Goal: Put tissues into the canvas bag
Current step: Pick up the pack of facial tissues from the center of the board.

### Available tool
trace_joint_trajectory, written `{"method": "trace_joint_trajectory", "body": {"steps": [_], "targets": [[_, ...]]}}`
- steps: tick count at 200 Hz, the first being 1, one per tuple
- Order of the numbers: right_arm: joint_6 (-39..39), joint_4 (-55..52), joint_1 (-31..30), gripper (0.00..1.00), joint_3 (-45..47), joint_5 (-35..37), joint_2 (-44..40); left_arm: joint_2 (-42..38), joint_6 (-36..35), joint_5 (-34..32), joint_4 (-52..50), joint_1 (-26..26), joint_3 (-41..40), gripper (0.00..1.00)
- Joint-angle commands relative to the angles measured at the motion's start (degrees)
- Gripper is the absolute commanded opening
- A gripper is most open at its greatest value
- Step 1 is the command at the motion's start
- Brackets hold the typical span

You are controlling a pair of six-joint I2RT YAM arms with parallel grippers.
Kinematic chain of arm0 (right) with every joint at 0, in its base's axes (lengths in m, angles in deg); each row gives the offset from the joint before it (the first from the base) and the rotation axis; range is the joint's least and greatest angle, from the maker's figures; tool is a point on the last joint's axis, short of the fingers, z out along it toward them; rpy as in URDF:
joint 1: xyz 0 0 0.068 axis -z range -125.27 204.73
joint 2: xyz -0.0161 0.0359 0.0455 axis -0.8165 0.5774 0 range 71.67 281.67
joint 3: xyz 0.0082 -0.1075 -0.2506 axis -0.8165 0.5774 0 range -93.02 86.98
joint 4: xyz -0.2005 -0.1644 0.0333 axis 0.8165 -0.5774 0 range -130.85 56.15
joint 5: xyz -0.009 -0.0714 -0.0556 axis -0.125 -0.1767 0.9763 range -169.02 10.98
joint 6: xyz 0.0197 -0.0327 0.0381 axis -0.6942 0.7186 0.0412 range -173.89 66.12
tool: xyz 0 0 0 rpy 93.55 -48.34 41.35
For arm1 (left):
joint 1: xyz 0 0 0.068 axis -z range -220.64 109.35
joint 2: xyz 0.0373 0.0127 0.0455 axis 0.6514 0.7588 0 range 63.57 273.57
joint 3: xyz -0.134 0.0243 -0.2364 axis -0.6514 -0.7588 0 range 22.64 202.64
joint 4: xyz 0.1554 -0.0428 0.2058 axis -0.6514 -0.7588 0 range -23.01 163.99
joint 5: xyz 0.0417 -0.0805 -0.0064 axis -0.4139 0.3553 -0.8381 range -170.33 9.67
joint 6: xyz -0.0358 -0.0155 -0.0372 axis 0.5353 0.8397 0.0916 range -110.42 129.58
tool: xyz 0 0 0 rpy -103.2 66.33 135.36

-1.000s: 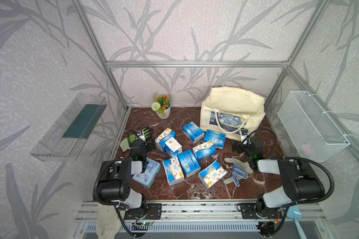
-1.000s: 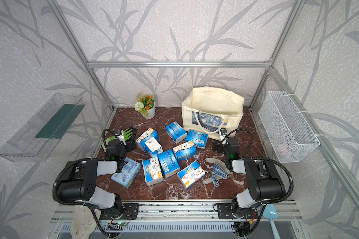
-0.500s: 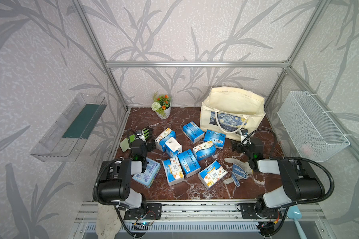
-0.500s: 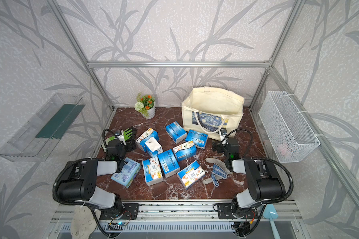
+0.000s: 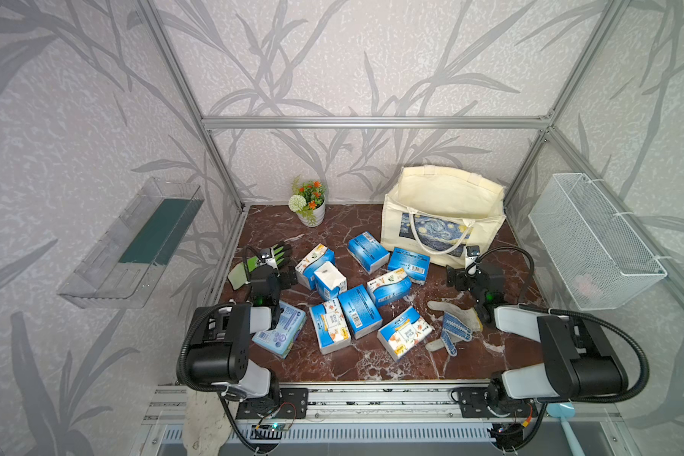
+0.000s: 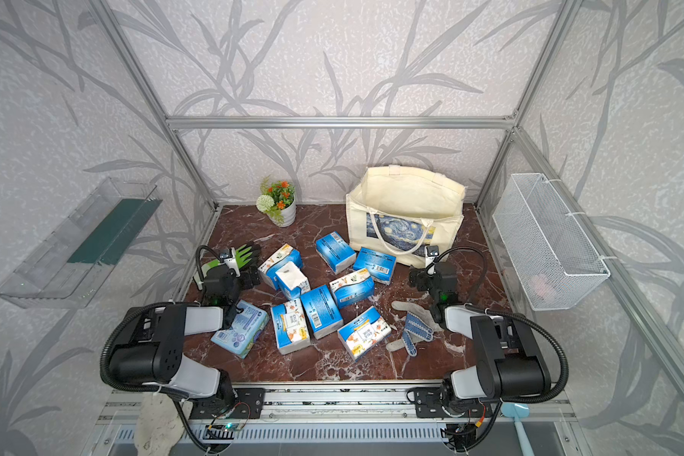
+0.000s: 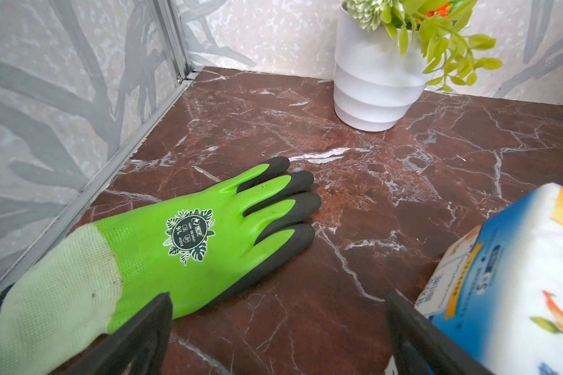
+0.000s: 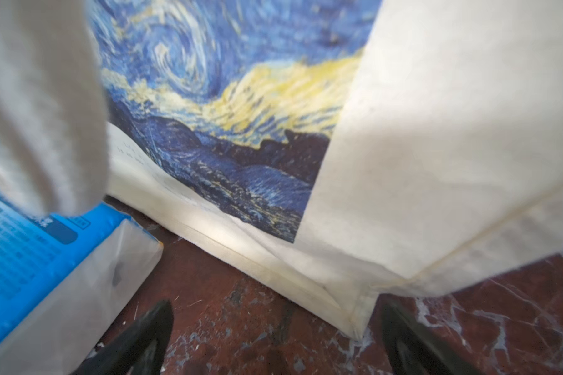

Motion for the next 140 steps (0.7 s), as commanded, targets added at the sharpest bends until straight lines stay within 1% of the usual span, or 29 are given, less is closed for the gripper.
{"method": "trace_joint_trajectory", "body": {"steps": [1,16,42,44,46,66,84,94,109,119,128,140], "targets": [[-2.4,-9.7,0.1,0.99,-2.8,4.7,-5.5,-2.9,-0.7,-0.1,-5.9,0.2,3.0,0.99],[-4.6,-15.3,0.1,0.99,-3.6,7.2,-8.4,-4.4,-0.7,0.0,-12.4,0.2,5.7,0.99],[-4.6,-26.0,0.0,0.99,-5.5,10.7,-12.9,-5.6,-0.9,2.3,-26.7,0.1,11.2,0.99],[-8.2,-26.7,0.1,0.99,-5.7,11.0,-13.3,-5.7,-0.9,2.4,-27.3,0.1,11.4,0.99],[-9.4,-27.6,0.1,0.99,-5.8,11.4,-13.7,-5.8,-0.8,2.6,-27.9,0.1,11.6,0.99],[-13.9,-35.6,0.1,0.99,-7.5,14.4,-17.4,-6.8,-1.4,4.1,-31.7,0.0,12.1,0.99],[-17.4,-43.8,0.1,0.99,-10.5,14.4,-19.6,-8.4,-2.4,4.9,-34.4,0.0,12.3,0.99],[-21.3,-48.8,0.1,0.99,-12.0,15.1,-20.9,-9.5,-2.8,5.0,-36.2,0.0,12.6,0.99],[-25.8,-53.3,0.1,0.99,-13.5,14.9,-22.1,-11.1,-3.2,5.7,-39.9,0.0,13.5,0.99],[-29.3,-56.4,0.1,0.99,-14.7,13.0,-22.7,-12.1,-3.6,6.5,-42.7,0.0,14.3,0.99],[-29.7,-58.4,0.0,0.99,-15.5,10.6,-22.9,-12.9,-4.0,7.2,-44.8,0.0,15.0,0.99],[-31.1,-62.0,-0.1,0.99,-16.4,9.3,-23.6,-14.1,-4.4,7.7,-47.8,0.0,15.9,0.99]]}}
